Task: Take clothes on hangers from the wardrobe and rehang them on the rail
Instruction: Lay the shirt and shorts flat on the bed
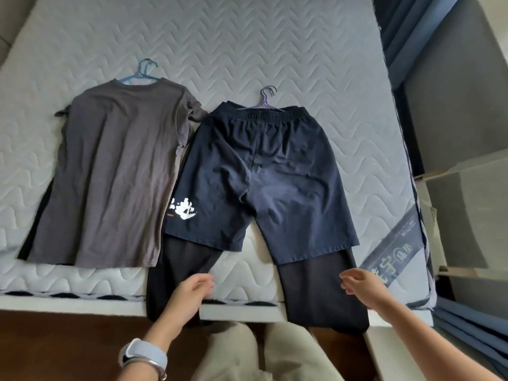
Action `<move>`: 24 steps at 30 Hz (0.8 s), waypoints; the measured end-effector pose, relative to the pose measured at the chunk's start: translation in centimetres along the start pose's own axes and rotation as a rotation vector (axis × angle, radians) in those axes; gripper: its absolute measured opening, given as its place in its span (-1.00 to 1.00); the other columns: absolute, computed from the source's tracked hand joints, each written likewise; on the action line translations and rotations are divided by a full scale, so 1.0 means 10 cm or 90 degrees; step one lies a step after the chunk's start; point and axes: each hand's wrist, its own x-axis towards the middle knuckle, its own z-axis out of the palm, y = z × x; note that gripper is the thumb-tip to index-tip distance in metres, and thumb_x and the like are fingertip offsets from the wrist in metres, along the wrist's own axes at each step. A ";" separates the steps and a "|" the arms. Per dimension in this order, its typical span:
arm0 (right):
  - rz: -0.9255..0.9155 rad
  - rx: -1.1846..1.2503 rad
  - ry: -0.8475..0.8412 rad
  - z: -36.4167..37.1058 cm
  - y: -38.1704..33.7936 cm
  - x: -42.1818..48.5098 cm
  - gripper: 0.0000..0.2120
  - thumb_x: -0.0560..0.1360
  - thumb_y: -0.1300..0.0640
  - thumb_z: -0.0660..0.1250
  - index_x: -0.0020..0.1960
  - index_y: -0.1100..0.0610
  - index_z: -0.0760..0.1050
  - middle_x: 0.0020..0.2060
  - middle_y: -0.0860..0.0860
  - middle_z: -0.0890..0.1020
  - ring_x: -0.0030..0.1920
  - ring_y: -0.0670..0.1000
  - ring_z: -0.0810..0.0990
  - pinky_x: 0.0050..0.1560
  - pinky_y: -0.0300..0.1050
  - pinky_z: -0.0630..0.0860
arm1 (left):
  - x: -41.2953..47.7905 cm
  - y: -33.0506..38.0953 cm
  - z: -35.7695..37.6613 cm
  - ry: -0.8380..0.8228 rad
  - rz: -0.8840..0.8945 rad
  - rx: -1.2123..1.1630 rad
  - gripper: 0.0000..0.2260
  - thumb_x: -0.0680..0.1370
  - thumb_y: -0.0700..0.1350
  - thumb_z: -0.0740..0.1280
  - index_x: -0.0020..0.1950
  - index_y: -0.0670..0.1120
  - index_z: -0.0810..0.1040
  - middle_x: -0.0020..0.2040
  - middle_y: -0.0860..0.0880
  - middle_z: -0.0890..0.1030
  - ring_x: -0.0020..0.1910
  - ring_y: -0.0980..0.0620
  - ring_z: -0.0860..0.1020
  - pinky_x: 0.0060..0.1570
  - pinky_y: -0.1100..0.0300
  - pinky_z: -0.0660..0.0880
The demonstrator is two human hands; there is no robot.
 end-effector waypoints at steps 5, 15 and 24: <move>-0.078 -0.047 0.000 -0.24 -0.70 0.74 -0.81 0.50 0.22 0.23 -0.20 0.06 0.58 -0.30 0.01 0.62 -0.07 0.18 0.63 0.10 0.05 0.52 | 0.71 0.74 -0.05 0.048 0.087 0.036 -0.81 0.54 -0.19 0.27 0.13 -0.10 0.54 0.03 -0.06 0.61 0.12 -0.01 0.55 0.13 0.23 0.37; -0.236 -0.156 0.096 -0.42 -2.62 2.45 -0.72 0.53 0.22 0.13 0.06 0.40 0.50 0.06 0.31 0.58 0.14 0.29 0.52 0.12 0.05 0.47 | 2.82 2.30 -0.08 0.074 0.227 0.204 -0.71 0.56 -0.12 0.21 0.27 -0.07 0.47 0.24 -0.03 0.54 0.26 0.01 0.47 0.18 0.28 0.31; -0.336 -0.134 0.228 -0.44 -3.77 3.95 -0.64 0.54 0.19 0.16 0.32 0.24 0.40 0.29 0.20 0.47 0.30 0.16 0.40 0.25 -0.13 0.27 | 4.38 2.95 -0.04 0.197 0.333 0.499 -0.46 0.58 0.09 0.10 0.50 -0.07 0.07 0.55 -0.08 -0.04 0.53 -0.07 -0.16 0.49 0.05 -0.10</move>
